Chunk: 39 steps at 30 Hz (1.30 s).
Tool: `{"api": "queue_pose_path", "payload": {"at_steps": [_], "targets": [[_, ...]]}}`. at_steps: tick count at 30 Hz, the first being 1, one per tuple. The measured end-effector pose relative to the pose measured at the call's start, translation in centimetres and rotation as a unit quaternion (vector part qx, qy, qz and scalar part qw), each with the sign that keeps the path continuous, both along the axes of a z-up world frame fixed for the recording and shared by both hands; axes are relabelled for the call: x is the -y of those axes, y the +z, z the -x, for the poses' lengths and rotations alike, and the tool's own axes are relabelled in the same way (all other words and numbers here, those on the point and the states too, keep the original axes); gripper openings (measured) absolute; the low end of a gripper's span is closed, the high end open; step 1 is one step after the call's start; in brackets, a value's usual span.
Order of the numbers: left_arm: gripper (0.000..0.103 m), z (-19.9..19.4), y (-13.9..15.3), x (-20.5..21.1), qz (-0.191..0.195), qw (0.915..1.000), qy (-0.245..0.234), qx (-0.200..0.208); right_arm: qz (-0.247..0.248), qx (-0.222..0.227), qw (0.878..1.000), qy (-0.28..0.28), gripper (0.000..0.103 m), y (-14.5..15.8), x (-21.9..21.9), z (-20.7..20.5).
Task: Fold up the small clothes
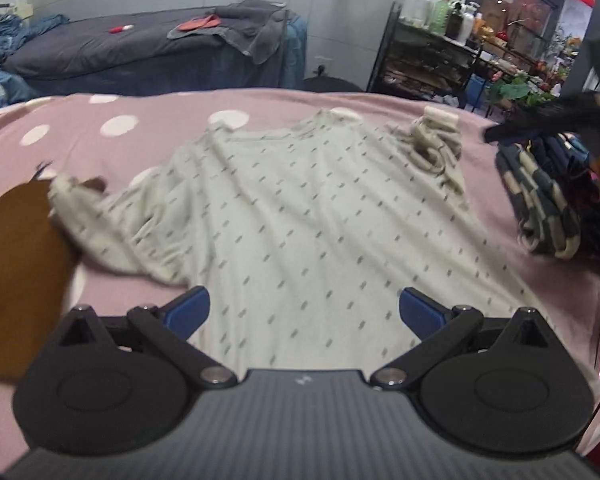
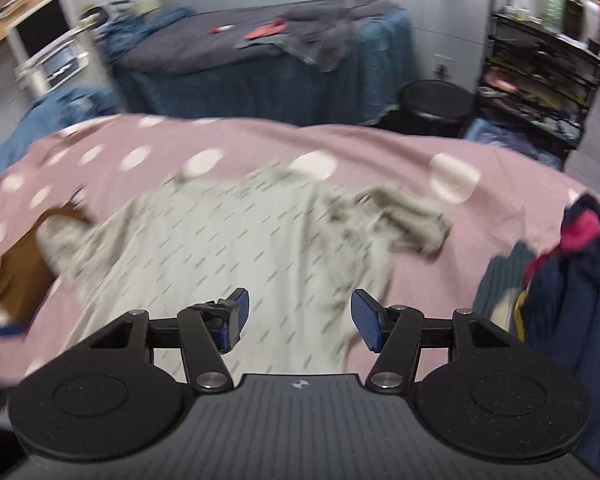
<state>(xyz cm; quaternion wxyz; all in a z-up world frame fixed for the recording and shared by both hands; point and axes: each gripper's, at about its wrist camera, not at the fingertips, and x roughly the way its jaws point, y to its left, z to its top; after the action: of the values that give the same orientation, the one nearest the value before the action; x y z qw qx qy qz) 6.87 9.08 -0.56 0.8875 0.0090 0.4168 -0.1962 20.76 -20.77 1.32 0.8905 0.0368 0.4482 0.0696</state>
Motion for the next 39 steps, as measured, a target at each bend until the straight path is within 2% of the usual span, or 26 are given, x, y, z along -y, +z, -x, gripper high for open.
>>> {"api": "queue_pose_path", "payload": {"at_steps": [3,6,8,12,16,17,18,19,20,23,26,28,32,35,36,37,38,39], "targets": [[0.103,-1.6,-0.6,1.9,-0.009,0.9997,-0.020,0.000,0.021,-0.012,0.998,-0.053,0.094,-1.6,0.9,-4.9],[0.103,-1.9,-1.3,3.1,-0.038,0.9983,-0.044,0.004,0.009,-0.023,0.994,-0.104,0.085,-3.2,2.4,-8.8],[0.103,-2.0,-1.9,3.3,-0.059,0.9971,-0.047,0.004,0.039,-0.034,0.991,-0.127,0.086,-3.8,2.9,-10.6],[0.103,-2.0,-3.0,2.4,-0.076,0.9957,-0.052,-0.009,0.009,-0.092,0.981,-0.173,0.085,-6.1,4.7,-11.7],[0.103,-2.5,-3.8,1.5,-0.069,0.9964,-0.040,-0.028,-0.021,-0.101,0.973,-0.205,0.084,-7.6,6.3,-11.5],[0.103,-2.6,-3.9,1.5,-0.067,0.9965,-0.039,-0.031,-0.018,-0.101,0.973,-0.205,0.072,-7.9,6.6,-11.7],[0.103,-2.6,-3.9,1.5,-0.065,0.9965,-0.041,-0.032,-0.014,-0.099,0.975,-0.200,0.054,-8.0,6.8,-11.8],[0.103,-2.5,-3.8,1.7,-0.063,0.9964,-0.047,-0.032,-0.013,-0.097,0.975,-0.198,0.011,-8.1,7.2,-11.8],[0.103,-2.3,-3.7,1.8,-0.062,0.9962,-0.052,-0.030,-0.015,-0.089,0.976,-0.197,0.007,-7.9,7.6,-11.7],[0.103,-1.7,-3.4,2.2,-0.062,0.9958,-0.062,-0.024,-0.007,-0.044,0.974,-0.223,0.005,-5.6,9.1,-10.8],[0.103,-1.4,-3.4,2.3,-0.064,0.9958,-0.061,-0.025,0.061,0.041,0.972,-0.223,0.005,-1.1,9.4,-9.8],[0.103,-1.3,-3.3,2.3,-0.062,0.9959,-0.061,-0.024,0.070,0.089,0.968,-0.224,0.005,2.1,9.7,-8.9],[0.103,-1.0,-3.0,2.6,-0.057,0.9959,-0.067,-0.023,0.105,0.157,0.968,-0.162,0.005,6.3,7.3,-7.5],[0.103,-0.7,-2.9,2.9,-0.058,0.9953,-0.074,-0.024,0.080,0.136,0.986,-0.056,0.010,6.0,3.5,-6.8],[0.103,-0.6,-3.0,2.9,-0.060,0.9950,-0.076,-0.025,0.082,0.121,0.989,-0.002,0.017,5.1,1.6,-6.4],[0.103,-0.5,-3.1,3.0,-0.064,0.9945,-0.078,-0.026,0.076,0.100,0.989,0.081,0.027,3.8,-0.8,-5.6],[0.103,-0.4,-3.2,3.0,-0.068,0.9942,-0.079,-0.027,0.056,0.068,0.981,0.175,0.039,2.3,-3.2,-4.7],[0.103,-0.3,-3.3,2.9,-0.073,0.9939,-0.078,-0.028,0.034,0.027,0.964,0.264,0.050,0.8,-5.4,-3.4]]}}
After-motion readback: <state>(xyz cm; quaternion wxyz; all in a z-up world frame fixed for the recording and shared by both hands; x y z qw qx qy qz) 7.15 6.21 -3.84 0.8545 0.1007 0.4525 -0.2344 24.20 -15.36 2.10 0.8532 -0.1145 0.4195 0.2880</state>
